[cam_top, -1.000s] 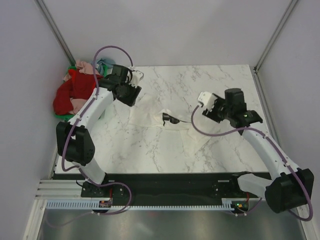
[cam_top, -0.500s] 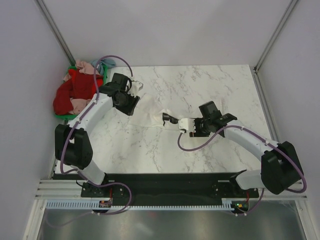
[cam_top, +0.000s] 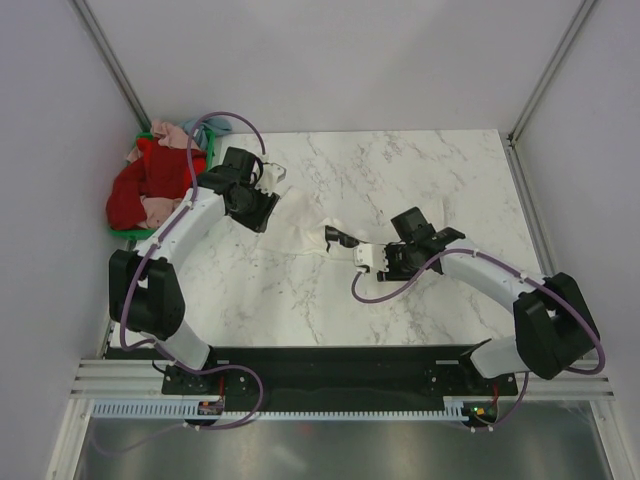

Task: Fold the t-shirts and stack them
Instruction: Flatten the tshirt out

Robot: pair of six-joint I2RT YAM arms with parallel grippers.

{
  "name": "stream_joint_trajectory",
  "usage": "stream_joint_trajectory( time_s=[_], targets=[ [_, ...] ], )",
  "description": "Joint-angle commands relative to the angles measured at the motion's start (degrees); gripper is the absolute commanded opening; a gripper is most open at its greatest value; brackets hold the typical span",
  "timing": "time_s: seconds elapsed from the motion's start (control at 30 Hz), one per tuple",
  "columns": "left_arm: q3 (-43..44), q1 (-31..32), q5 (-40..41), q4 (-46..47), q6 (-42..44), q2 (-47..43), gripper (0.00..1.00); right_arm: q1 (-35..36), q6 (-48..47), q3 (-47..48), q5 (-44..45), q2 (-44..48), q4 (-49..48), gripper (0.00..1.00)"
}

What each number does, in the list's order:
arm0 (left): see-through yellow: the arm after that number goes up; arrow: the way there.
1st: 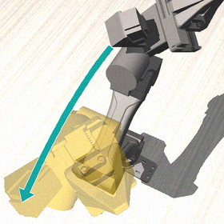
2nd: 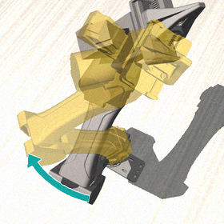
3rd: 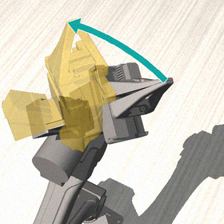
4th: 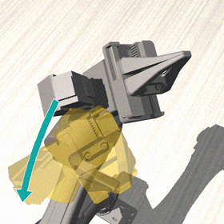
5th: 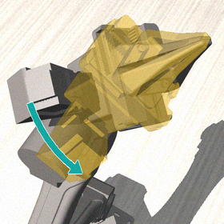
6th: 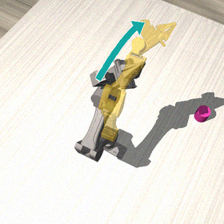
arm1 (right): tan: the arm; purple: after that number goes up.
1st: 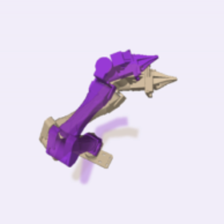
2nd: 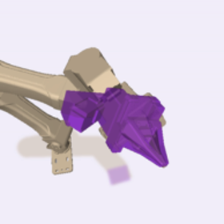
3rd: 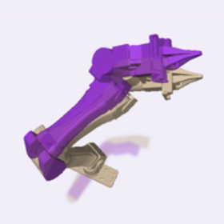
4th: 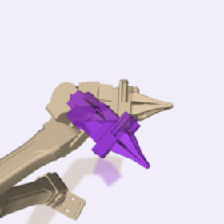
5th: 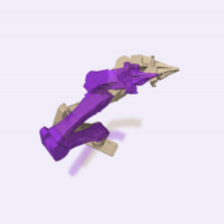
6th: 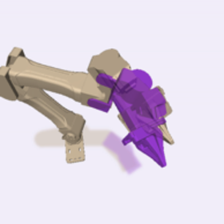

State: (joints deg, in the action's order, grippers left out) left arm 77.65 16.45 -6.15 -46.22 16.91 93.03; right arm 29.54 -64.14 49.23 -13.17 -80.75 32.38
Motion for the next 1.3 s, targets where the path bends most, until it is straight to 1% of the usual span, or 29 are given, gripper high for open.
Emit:
stream_joint_trajectory(
  time_s=[0.0,0.4,0.5,0.63,0.77,0.9,0.93,1.03,1.27],
  targets=[
    [0.23,-0.28,-0.26,0.07,1.81,-1.45,0.51,0.34,0.59,-0.45,-0.72,-1.51,0.93,0.49],
    [0.4,-0.28,0.18,0.07,2.25,-0.66,0.51,0.61,3.58,-0.81,-0.72,-3.89,0.14,0.45],
    [0.66,-0.27,0.18,-0.01,2.34,-0.31,0.51,0.61,4.02,-0.72,-0.98,-4.5,0.14,0.46],
    [0.84,-0.27,0.35,-0.01,2.43,-0.13,0.51,0.61,4.46,-0.45,-0.72,-5.64,-0.04,0.5],
    [0.84,-0.19,0.44,-0.01,2.52,0.04,0.51,0.61,4.9,-0.28,-0.19,-7.05,-0.39,0.5],
    [0.93,-0.36,0.7,-0.01,2.69,0.22,0.51,0.61,6.22,0.25,0.16,-8.02,-1.26,0.47],
    [0.84,-0.36,0.7,-0.01,2.69,0.22,0.51,0.61,6.57,0.42,0.34,-8.19,-1.44,0.44],
    [1.01,-0.36,0.44,-0.01,2.52,0.48,0.51,0.61,7.71,1.3,0.69,-8.81,-1.88,0.4],
    [1.63,-0.36,-0.17,-0.01,2.43,1.18,0.5,0.52,9.12,2.71,0.95,-8.55,-1.88,0.4]
  ],
)
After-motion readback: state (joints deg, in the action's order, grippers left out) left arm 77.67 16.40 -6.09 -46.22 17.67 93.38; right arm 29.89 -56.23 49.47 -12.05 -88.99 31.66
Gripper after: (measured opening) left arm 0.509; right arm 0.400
